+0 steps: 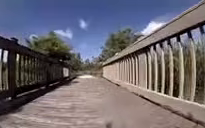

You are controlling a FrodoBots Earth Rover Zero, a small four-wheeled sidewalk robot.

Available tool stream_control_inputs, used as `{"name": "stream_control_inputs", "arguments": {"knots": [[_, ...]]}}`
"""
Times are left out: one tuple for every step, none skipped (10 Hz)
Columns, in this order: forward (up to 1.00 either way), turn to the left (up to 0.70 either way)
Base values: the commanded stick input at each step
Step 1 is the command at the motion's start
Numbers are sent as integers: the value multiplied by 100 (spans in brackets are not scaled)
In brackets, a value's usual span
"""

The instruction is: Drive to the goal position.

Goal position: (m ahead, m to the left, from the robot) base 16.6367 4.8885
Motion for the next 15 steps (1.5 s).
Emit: {"name": "stream_control_inputs", "arguments": {"knots": [[84,0],[84,0],[84,7],[84,34],[84,32],[84,19],[84,2],[84,0],[84,0],[84,0],[84,0],[84,0],[84,0],[84,0],[84,0]]}}
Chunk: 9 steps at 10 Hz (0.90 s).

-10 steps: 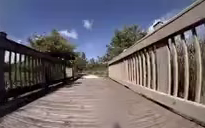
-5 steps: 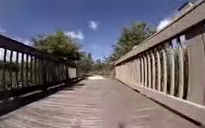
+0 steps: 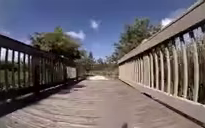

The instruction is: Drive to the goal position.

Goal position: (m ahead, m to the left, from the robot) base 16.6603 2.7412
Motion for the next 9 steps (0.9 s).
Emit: {"name": "stream_control_inputs", "arguments": {"knots": [[84,0],[84,0],[84,0],[84,0],[84,0],[84,0],[84,0],[84,0],[84,0]]}}
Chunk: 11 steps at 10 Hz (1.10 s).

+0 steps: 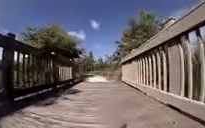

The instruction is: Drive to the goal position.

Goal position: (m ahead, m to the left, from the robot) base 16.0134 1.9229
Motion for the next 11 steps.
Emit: {"name": "stream_control_inputs", "arguments": {"knots": [[84,0],[84,0],[84,0],[84,0],[84,0],[84,0],[84,0],[84,0],[84,0],[84,0],[84,0]]}}
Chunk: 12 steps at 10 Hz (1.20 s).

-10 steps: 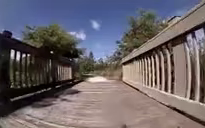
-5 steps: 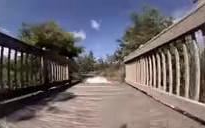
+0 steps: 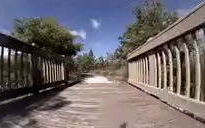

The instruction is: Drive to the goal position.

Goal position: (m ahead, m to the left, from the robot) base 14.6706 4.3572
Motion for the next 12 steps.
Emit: {"name": "stream_control_inputs", "arguments": {"knots": [[84,0],[84,0],[84,0],[84,0],[84,0],[84,0],[84,0],[84,0],[84,0],[84,0],[84,0],[84,0]]}}
